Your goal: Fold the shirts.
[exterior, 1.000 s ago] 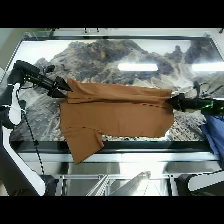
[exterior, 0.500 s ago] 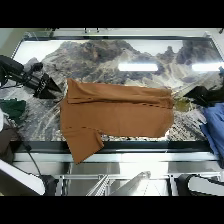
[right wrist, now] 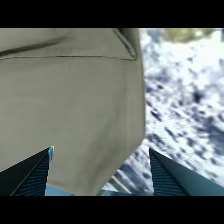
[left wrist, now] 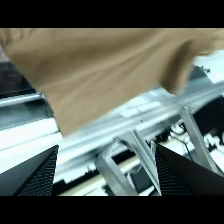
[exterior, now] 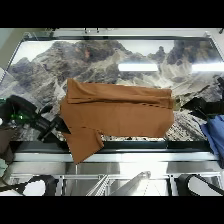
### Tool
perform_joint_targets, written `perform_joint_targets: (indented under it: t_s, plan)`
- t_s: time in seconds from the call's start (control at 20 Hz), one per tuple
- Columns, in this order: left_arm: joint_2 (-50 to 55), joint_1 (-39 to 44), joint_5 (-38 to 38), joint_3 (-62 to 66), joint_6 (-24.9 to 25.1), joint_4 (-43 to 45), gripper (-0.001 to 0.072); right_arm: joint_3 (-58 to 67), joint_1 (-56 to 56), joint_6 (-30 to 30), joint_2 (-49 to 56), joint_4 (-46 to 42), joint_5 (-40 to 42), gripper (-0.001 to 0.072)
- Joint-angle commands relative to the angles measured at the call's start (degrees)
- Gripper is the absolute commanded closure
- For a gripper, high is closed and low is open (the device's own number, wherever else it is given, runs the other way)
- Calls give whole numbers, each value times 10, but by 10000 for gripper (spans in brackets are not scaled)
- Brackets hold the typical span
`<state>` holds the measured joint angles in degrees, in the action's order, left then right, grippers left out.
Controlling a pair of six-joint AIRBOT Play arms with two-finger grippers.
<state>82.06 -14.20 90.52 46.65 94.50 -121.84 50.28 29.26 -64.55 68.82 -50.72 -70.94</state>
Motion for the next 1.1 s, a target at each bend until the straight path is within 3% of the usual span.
perform_joint_targets:
  t_s: [0.0, 0.2, 0.35, 0.45, 0.55, 0.75, 0.85, 0.9, 0.95, 1.05]
  plan:
    - [-42, 5, -104, -106, -3, 7, 73, -12, 0, 7, -7, 26, -3, 30]
    - [-42, 5, -200, -129, -3, -5, 73, -12, -1, 12, -8, 48, -16, 30]
    - [-42, 5, -231, -127, 72, -105, 85, -12, -1, 13, -8, 50, -16, 30]
    - [-42, 5, -236, -127, 118, -153, 430, -14, -1, 11, -8, 50, -22, 30]
    - [-42, 5, -226, -125, 143, -157, 671, -33, -1, 1, -8, 49, -36, 31]
    - [-42, 5, -208, -125, 156, -158, 669, -151, -1, 3, -23, 74, -55, 43]
    - [-42, 5, -201, -125, 157, -158, 669, -221, -1, 4, -39, 75, -21, 45]
    - [-42, 5, -200, -125, 161, -158, 670, -249, -1, 9, -45, 75, 12, 102]
    - [-42, 5, -200, -125, 161, -158, 670, -268, -1, 17, -45, 80, 35, 221]
    - [-42, 5, -200, -125, 161, -158, 670, -290, -1, 29, -40, 92, 65, 227]
